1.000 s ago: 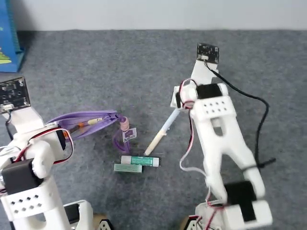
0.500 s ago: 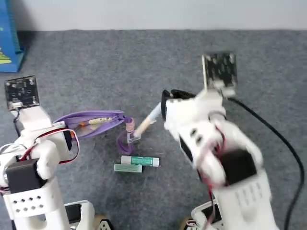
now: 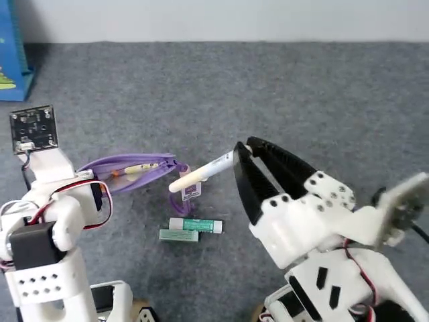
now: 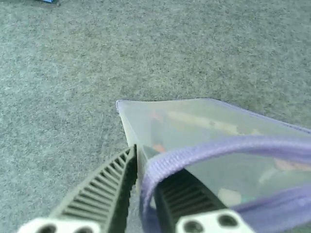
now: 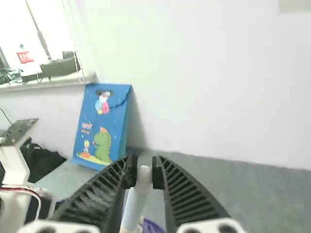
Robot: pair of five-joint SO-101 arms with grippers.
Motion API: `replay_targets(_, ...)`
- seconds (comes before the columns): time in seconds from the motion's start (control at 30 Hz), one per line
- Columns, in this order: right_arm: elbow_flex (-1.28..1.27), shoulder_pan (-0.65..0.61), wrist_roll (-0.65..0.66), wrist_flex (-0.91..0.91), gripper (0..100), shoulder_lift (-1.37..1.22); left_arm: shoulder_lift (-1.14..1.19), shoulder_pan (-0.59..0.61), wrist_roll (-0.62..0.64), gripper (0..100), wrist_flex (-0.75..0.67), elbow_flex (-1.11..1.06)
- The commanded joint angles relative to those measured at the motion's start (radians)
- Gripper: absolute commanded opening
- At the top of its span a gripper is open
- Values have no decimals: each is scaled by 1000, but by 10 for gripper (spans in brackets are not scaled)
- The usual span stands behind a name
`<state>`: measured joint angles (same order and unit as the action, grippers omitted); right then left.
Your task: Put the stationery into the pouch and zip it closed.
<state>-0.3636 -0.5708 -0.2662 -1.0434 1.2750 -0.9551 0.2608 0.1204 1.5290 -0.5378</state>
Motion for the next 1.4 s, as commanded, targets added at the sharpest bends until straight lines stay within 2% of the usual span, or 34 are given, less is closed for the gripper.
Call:
replay_targets(0.0, 71, -12, 2, 56, 7, -2, 2, -11, -3, 13, -9, 4)
replay_targets(0.23, 80, -88, 3, 156, 7, -99, 2, -11, -3, 13, -9, 4)
replay_targets(0.47, 83, -88, 9, 334, 7, -228, 2, -11, -3, 13, -5, 2)
replay_targets(0.87, 83, -90, 5, 499, 7, -449, 2, -11, -3, 13, -3, 1)
replay_targets(1.13, 61, -185, 5, 444, 7, -481, 2, -11, -3, 13, -3, 1)
replay_targets(1.37, -48, -214, 9, 354, 19, -483, 2, -11, -3, 13, -3, 1)
